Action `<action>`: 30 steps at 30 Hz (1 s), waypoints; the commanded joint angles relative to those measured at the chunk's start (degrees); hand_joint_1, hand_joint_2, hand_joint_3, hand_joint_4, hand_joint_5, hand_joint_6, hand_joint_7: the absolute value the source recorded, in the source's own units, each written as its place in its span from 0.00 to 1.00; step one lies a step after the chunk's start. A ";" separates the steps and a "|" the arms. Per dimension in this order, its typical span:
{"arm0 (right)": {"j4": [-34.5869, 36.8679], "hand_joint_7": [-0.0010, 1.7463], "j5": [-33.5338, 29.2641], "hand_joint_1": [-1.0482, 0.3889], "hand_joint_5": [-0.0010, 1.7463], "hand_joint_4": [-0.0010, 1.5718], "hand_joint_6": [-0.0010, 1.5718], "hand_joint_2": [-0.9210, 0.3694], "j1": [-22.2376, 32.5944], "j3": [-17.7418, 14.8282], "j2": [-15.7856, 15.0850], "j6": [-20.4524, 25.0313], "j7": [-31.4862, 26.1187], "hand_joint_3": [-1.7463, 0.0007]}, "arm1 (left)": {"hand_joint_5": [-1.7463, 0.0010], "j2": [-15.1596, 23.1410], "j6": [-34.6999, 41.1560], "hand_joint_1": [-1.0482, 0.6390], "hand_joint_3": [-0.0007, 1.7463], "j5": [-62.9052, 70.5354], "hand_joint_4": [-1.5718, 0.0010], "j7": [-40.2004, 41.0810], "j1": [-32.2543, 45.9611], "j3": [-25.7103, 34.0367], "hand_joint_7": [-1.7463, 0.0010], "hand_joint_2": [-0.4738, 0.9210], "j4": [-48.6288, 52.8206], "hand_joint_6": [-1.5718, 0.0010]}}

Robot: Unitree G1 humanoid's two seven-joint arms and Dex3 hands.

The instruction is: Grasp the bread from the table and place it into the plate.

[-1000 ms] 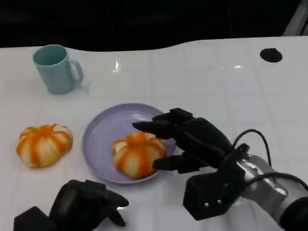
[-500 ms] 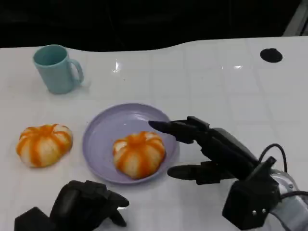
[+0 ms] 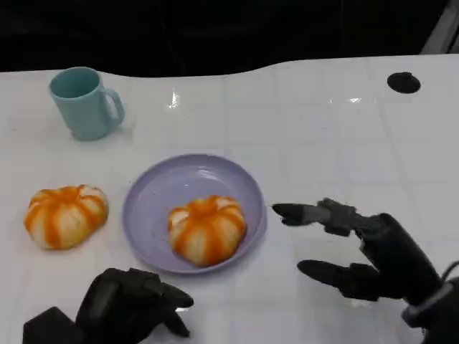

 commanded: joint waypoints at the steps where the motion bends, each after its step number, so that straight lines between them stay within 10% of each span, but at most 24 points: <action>1: -0.37 0.43 4.57 0.51 0.72 0.43 0.50 0.20 2.80 -2.84 0.46 -2.85 2.38 0.57 | 0.53 0.79 0.27 0.00 0.00 -0.48 0.11 0.14 0.05 0.12 0.87 0.99 -0.68 0.00; 6: -1.11 0.68 9.34 0.58 0.87 0.52 0.53 0.42 6.05 -4.75 1.67 -2.60 5.41 0.24 | 0.53 0.93 0.10 0.00 0.00 -0.47 0.11 0.12 0.07 0.19 0.87 1.00 -0.67 0.00; 30: -0.79 0.87 11.51 0.64 1.00 0.53 0.48 0.45 11.58 -9.53 8.05 -0.02 9.92 0.15 | 0.53 2.06 0.36 0.00 0.00 -2.16 0.11 -2.04 0.38 0.95 0.88 1.00 -0.66 0.00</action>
